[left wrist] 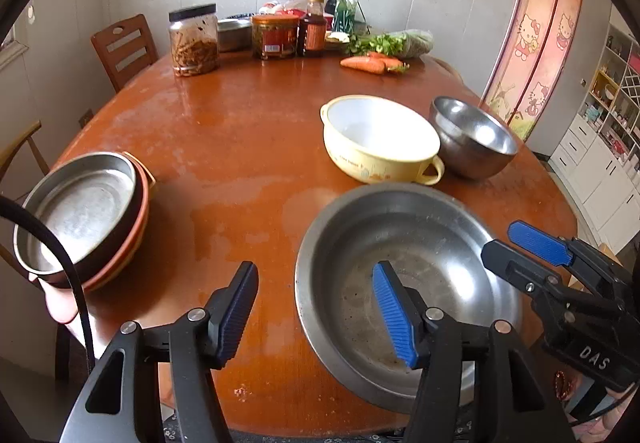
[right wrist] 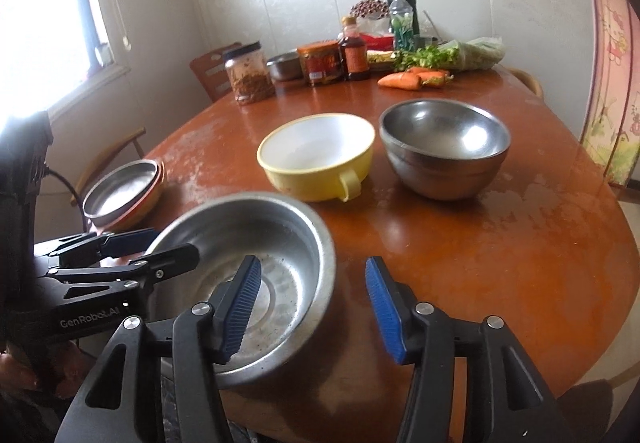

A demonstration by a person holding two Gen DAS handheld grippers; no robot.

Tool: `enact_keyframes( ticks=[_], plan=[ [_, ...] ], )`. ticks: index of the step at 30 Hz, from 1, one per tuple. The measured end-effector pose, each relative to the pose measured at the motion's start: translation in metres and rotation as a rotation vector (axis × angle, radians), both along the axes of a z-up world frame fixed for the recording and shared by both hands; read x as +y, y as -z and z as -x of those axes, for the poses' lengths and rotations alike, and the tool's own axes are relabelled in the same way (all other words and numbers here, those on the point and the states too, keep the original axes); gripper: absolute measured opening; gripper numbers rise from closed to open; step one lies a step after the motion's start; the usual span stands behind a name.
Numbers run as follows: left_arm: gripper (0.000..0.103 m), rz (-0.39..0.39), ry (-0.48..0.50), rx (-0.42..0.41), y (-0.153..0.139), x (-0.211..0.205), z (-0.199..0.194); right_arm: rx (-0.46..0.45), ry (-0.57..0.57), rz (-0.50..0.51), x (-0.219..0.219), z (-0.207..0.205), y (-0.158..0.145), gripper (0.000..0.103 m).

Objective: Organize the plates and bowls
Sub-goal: 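Carry the steel basin onto the pan stack and lower it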

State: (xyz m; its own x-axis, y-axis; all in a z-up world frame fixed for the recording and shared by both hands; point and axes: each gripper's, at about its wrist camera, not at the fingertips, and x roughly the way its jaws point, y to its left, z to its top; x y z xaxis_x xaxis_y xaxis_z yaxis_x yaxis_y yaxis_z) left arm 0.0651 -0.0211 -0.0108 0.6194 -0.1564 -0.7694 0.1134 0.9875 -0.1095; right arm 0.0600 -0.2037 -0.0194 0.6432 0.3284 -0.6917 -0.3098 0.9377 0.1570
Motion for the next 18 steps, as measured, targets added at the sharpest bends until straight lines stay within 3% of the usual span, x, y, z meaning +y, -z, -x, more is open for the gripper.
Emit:
enact_keyframes(
  ticks=[9,18],
  plan=[
    [0.062,-0.01,0.075,-0.047,-0.039,-0.038,0.004,-0.081,0.066,-0.029,-0.036,0.005,-0.029,0.072],
    [0.064,0.067,0.118,-0.002,-0.06,-0.101,-0.024,-0.17,0.119,0.032,-0.087,0.008,-0.057,0.081]
  ],
)
